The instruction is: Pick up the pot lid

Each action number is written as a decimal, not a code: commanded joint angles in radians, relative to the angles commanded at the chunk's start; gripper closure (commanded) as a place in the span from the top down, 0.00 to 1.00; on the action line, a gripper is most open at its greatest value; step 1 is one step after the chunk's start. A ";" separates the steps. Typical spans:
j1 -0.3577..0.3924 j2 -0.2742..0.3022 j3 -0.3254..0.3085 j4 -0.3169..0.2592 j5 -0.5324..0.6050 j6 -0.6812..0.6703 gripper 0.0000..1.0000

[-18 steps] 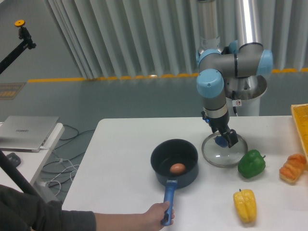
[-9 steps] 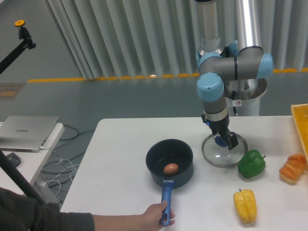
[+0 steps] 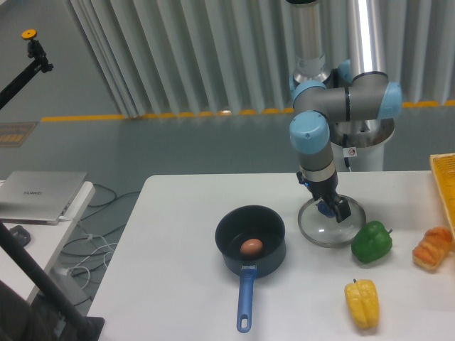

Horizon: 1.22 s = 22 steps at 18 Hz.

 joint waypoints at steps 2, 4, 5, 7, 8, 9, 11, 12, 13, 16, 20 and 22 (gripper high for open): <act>0.000 0.000 -0.002 0.000 0.000 0.002 0.96; 0.000 -0.003 -0.002 0.000 0.002 0.002 0.96; 0.000 -0.006 -0.002 0.000 0.000 0.000 0.96; 0.000 -0.011 -0.003 0.002 0.017 -0.002 0.96; -0.002 -0.015 -0.003 0.002 0.024 -0.002 0.96; -0.002 -0.017 -0.003 0.002 0.026 -0.002 0.96; -0.002 -0.020 -0.002 0.002 0.025 0.000 0.96; -0.002 -0.021 -0.002 0.003 0.025 -0.002 0.94; -0.002 -0.020 -0.002 0.003 0.025 -0.002 0.90; -0.002 -0.020 0.002 0.003 0.023 -0.003 0.64; -0.002 -0.020 0.006 0.003 0.021 -0.011 0.47; -0.002 -0.017 0.008 0.003 0.020 -0.021 0.40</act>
